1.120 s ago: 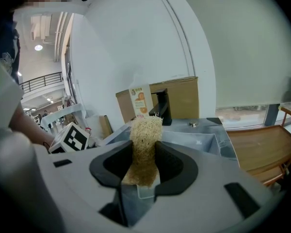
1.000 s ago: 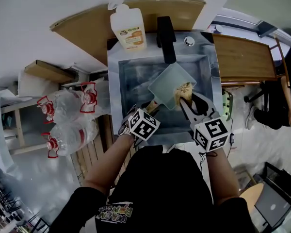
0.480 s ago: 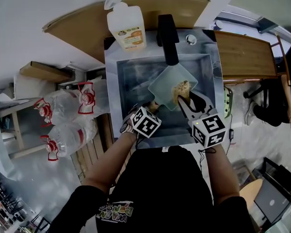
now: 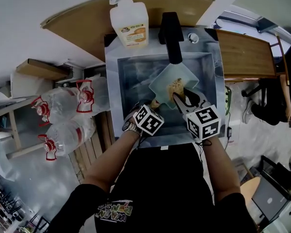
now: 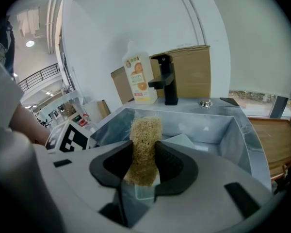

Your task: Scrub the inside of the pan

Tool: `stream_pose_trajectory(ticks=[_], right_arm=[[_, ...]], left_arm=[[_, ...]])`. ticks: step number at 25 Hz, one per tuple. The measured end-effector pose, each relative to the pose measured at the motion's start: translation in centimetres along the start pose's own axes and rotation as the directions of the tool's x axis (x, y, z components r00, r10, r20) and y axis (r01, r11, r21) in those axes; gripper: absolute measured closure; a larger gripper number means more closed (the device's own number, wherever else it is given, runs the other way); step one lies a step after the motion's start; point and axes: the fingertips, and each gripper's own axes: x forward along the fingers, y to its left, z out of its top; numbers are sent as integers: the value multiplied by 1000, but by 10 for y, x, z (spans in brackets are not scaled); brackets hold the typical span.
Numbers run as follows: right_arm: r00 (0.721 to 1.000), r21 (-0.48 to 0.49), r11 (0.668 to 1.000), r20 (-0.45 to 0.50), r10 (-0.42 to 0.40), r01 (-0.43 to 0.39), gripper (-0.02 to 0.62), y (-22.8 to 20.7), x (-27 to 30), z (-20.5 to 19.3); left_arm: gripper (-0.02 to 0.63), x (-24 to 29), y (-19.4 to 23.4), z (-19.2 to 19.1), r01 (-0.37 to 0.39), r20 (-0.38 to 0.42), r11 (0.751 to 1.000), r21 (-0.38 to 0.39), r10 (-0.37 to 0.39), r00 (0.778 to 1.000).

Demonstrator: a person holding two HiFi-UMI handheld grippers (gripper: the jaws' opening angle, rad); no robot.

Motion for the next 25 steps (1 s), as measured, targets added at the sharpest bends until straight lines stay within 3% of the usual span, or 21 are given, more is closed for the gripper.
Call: stream_pose_trajectory(ticks=[8, 14, 25], right_arm=[[982, -120, 988, -173, 76, -97, 449, 6, 52, -24], [947, -192, 966, -301, 112, -175, 449, 8, 90, -46], [879, -224, 938, -457, 138, -264, 449, 9, 123, -72]], left_arm=[[433, 0, -2, 0, 9, -1, 1000, 3, -9, 1000], [433, -1, -3, 1, 11, 2, 1000, 0, -11, 1000], [434, 0, -2, 0, 10, -1, 1000, 1, -10, 1000]])
